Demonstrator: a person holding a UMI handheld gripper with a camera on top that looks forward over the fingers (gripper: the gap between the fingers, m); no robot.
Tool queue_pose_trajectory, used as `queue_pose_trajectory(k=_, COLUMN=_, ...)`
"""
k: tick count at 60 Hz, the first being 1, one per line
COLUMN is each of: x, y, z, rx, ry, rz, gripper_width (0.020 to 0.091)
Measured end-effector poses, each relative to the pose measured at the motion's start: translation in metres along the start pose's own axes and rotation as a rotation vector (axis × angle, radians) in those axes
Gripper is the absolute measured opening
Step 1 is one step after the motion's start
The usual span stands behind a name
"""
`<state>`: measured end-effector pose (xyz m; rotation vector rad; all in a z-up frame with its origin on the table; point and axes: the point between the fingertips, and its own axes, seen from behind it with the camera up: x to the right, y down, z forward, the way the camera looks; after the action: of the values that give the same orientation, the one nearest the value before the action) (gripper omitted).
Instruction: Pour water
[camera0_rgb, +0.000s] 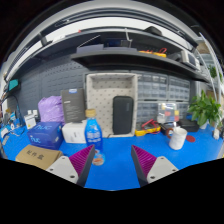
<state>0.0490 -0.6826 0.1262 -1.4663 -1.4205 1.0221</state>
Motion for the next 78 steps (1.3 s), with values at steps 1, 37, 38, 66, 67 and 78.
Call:
queue_pose_trajectory(k=1, x=-0.008, y=0.002, z=0.004, rx=-0.002, ry=-0.009, rz=-0.001, gripper_width=0.0739)
queue_pose_trajectory(k=37, x=-0.066, y=-0.004, z=0.133, rx=0.035, ry=-0.055, rz=-0.015, gripper_width=0.0602)
queue_pose_trajectory(k=38, x=-0.068, y=-0.005, z=0.135, rx=0.044, ry=-0.06, rz=-0.013, gripper_width=0.0592)
queue_pose_trajectory(k=66, x=-0.069, y=-0.007, z=0.141, rx=0.063, ry=-0.175, rz=0.036, gripper_width=0.0401)
queue_pose_trajectory(k=67, x=-0.067, y=-0.007, z=0.141, rx=0.059, ry=-0.179, rz=0.043, gripper_width=0.0402)
queue_pose_trajectory(k=78, x=-0.018, y=-0.028, z=0.135, rx=0.049, ry=-0.23, rz=0.215, gripper_width=0.0403)
